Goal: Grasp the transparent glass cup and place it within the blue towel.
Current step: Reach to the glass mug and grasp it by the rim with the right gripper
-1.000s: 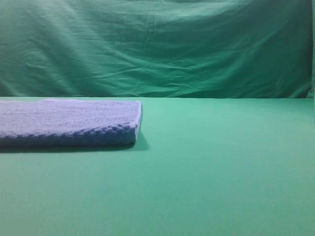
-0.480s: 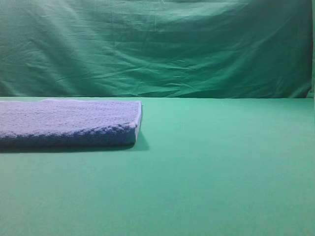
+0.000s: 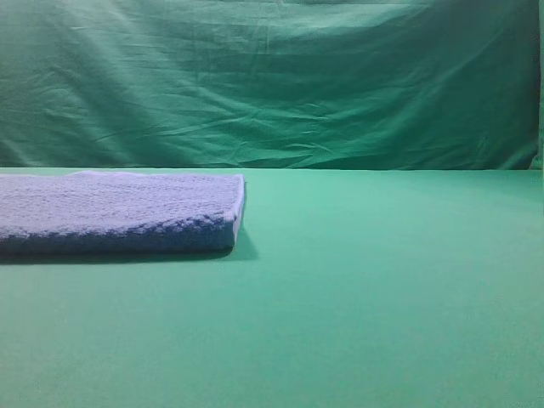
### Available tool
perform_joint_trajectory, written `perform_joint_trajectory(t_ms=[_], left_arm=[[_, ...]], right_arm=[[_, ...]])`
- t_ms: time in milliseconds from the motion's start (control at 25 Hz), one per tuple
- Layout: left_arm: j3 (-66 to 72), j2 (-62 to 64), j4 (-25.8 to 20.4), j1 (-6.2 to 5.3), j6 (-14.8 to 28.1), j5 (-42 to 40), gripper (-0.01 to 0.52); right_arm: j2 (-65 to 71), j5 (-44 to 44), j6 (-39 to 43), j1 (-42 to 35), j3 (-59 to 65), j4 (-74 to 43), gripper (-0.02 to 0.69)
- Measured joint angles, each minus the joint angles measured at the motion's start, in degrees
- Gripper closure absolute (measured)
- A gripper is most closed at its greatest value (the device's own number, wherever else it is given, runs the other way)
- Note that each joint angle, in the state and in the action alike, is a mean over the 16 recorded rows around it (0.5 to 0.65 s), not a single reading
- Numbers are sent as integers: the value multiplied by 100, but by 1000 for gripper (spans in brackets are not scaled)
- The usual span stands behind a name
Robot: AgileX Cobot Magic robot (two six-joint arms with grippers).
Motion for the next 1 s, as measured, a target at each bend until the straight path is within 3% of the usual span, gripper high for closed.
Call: perform_joint_trajectory(t_ms=[480, 1000], left_arm=[[0, 0, 0, 0, 0, 0, 514], [0, 0, 0, 0, 0, 0, 514]], right_arm=[[341, -866, -11, 162, -160, 537, 665], [3135, 155, -808, 585, -1659, 1005, 665]])
